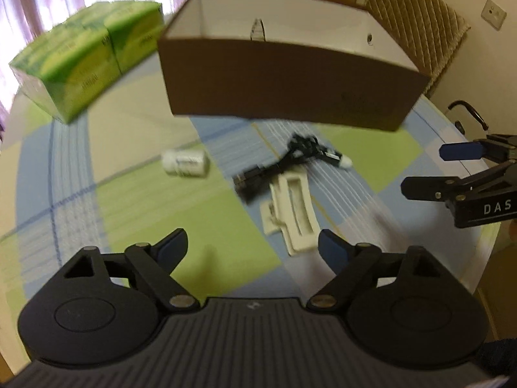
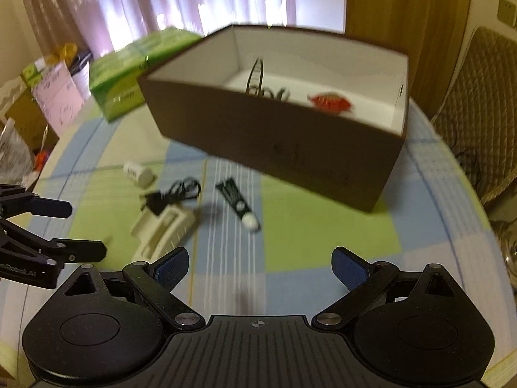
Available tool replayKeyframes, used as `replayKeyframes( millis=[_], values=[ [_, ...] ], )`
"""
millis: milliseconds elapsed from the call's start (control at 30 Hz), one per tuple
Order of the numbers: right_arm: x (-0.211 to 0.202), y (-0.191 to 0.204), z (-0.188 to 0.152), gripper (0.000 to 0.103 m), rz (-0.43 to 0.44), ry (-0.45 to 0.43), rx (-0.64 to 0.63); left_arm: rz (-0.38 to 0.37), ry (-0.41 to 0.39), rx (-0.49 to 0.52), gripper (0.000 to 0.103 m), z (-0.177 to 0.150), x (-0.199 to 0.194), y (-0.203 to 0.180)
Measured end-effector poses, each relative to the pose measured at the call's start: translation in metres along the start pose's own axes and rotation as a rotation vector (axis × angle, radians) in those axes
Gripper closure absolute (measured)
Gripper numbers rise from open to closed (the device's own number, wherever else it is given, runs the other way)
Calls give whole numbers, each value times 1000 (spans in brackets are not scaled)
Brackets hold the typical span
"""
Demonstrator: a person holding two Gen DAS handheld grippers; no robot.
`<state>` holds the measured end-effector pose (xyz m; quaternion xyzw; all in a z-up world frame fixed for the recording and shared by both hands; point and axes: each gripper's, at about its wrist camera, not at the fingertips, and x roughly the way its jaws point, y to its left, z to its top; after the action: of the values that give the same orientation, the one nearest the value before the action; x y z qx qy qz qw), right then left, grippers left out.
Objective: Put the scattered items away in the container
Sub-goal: 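Grasp the white plastic holder with the left gripper while the right gripper grasps the green tube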
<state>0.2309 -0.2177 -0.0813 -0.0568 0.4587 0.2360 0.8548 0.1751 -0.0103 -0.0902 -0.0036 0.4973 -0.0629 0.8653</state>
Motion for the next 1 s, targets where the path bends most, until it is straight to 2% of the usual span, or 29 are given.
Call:
replayKeyframes(
  millis=[167, 400, 667, 933, 1000],
  values=[
    [11, -12, -2, 3, 17, 43, 7, -25, 9, -13, 21, -4, 14, -10],
    [19, -29, 1, 3, 53, 56, -7, -12, 13, 4, 32, 0, 31, -24],
    [34, -40, 3, 3, 73, 95, -34, 11, 14, 5, 33, 14, 53, -30],
    [40, -49, 8, 3, 85, 110, -56, 43, 26, 41, 48, 24, 76, -38],
    [42, -50, 9, 3, 90, 114, -61, 47, 32, 53, 65, 25, 79, -39]
  ],
)
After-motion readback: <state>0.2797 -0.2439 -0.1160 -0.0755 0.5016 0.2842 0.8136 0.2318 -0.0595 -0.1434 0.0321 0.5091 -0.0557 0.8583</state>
